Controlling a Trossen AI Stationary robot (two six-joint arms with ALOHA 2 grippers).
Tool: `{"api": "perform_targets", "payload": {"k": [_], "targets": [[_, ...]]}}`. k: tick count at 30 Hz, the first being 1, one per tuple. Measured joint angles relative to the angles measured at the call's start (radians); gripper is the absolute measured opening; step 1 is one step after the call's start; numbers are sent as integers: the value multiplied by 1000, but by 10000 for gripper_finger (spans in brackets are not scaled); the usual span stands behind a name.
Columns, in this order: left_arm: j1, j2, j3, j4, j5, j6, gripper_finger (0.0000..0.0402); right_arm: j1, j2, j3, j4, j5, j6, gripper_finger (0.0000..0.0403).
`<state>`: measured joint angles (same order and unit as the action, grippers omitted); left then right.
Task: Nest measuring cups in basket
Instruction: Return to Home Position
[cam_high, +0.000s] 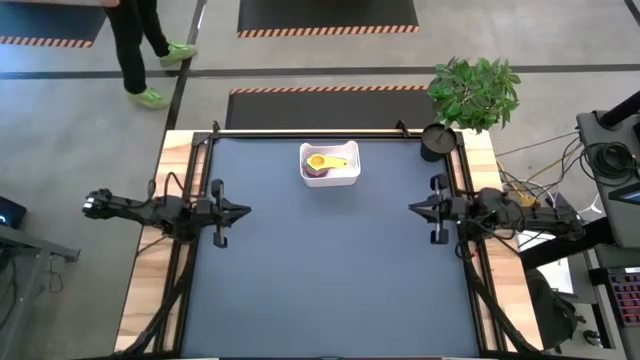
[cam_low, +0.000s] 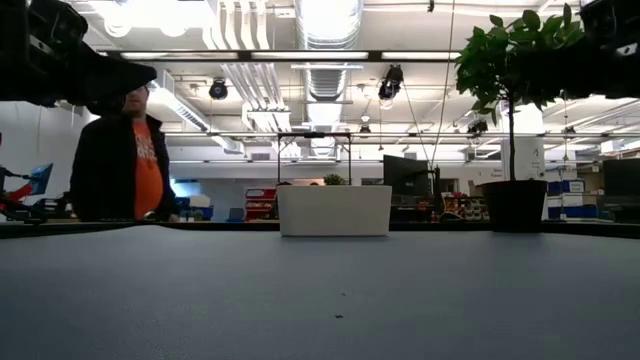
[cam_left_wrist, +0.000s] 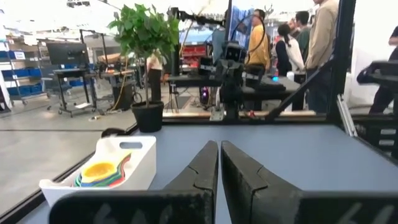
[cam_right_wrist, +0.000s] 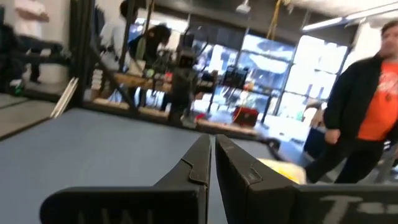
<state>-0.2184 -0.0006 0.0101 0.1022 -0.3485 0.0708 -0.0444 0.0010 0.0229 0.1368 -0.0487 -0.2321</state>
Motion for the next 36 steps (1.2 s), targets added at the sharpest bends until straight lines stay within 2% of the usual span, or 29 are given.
{"api": "perform_targets", "payload": {"k": [4,9,14,20,28,36], "targets": [[0,2,0,-18,1,1,0,0,0,-5,-71,-29,1,13],[0,1,0,-18,41,3,0,0,12,-9,-118,-14,50,13],[0,5,0,-23,42,2,0,-4,58,-9,-120,90,76,13],[0,5,0,-23,34,-1,0,-4,119,-9,-94,282,226,13],[0,7,-1,-23,34,-2,0,-4,183,-9,-91,311,-55,13],[0,12,8,-24,34,-2,0,-4,199,-10,-92,311,-54,13]]}}
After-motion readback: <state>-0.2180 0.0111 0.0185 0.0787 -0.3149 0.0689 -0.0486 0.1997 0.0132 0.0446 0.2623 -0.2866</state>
